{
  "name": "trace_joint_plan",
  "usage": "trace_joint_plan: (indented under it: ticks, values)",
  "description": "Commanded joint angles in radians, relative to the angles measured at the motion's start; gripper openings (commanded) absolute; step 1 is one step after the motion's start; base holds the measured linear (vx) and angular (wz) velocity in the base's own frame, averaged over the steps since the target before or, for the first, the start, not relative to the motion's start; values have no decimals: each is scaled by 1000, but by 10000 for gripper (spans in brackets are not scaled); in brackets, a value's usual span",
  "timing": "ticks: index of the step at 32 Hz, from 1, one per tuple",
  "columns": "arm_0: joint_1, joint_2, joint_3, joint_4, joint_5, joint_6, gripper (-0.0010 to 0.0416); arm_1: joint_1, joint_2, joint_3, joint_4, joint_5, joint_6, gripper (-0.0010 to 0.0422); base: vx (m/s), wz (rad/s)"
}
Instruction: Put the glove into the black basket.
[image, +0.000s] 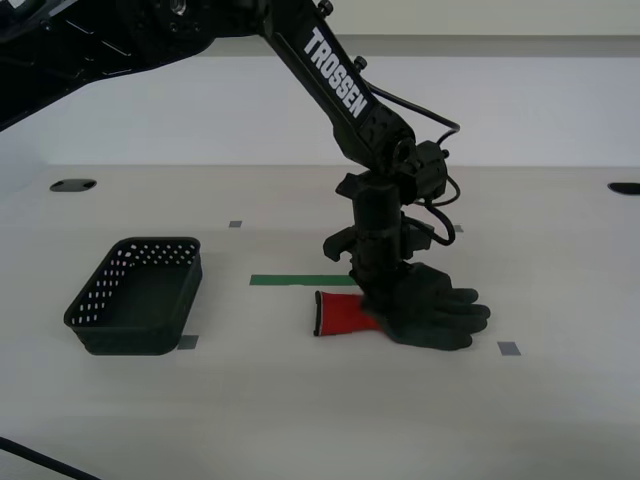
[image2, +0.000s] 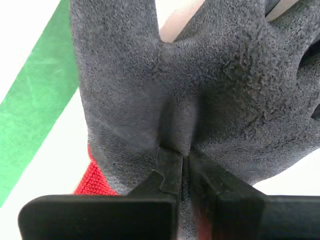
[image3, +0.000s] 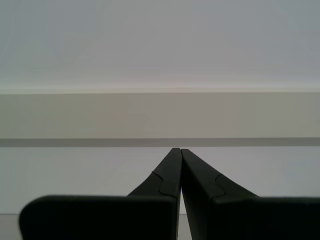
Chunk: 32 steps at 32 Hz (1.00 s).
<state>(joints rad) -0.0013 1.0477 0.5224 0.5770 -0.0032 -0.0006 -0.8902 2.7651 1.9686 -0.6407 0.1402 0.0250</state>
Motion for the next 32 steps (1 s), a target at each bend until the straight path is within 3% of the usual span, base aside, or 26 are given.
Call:
trace_joint_plan:
  ticks: [1,8,10,18,29,32]
  values:
    - [2,0,1,5,0,0,1,-1,0,56,-66,2,2,-1,0,0]
    - [1,0,1,2,0,0,1,0,-24,224,-249,1,45,-2,0,0]
    - [2,0,1,-3,0,0,0,2,-32,282,-342,0,89,-2,0,0]
    - [1,0,1,-10,0,0,1,12,-197,286,-406,2,168,-2,0,0]
    - [2,0,1,-42,0,0,0,133,-438,281,-563,-39,171,-1,0,0]
    - [2,0,1,-43,0,0,0,185,-502,246,-576,-76,167,-1,0,0]
